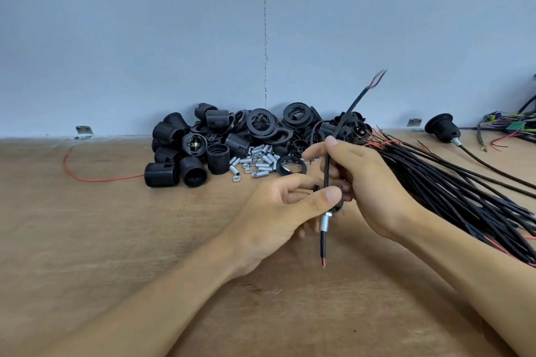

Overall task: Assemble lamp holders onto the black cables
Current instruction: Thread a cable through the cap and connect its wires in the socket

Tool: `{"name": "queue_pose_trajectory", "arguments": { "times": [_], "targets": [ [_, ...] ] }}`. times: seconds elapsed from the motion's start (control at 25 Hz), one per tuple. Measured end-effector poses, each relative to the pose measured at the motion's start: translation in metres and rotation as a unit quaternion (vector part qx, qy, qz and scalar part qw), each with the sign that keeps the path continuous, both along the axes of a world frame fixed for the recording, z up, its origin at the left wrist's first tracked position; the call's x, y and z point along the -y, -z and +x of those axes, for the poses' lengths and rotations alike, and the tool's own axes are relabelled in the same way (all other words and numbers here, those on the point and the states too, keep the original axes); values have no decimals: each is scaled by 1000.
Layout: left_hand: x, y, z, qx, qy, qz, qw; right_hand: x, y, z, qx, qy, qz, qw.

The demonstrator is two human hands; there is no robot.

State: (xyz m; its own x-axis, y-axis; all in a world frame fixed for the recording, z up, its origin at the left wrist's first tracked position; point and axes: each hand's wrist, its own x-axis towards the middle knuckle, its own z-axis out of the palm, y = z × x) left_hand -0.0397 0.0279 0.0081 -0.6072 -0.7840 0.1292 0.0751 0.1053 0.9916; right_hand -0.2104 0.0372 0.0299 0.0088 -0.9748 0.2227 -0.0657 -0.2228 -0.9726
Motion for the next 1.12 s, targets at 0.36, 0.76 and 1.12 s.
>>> {"name": "queue_pose_trajectory", "arguments": {
  "times": [0.36, 0.76, 1.12],
  "targets": [
    [15, 5, 1, -145, -54, 47, 987, -5, 3, 7, -89, -49, 19, 995],
    [20, 8, 1, -139, -211, -4, 967, -1, 5, 4, -254, 10, 7, 967],
    [26, 9, 3, -199, -320, 63, 924, 9, -1, -34, -463, 197, -68, 862]
  ]
}}
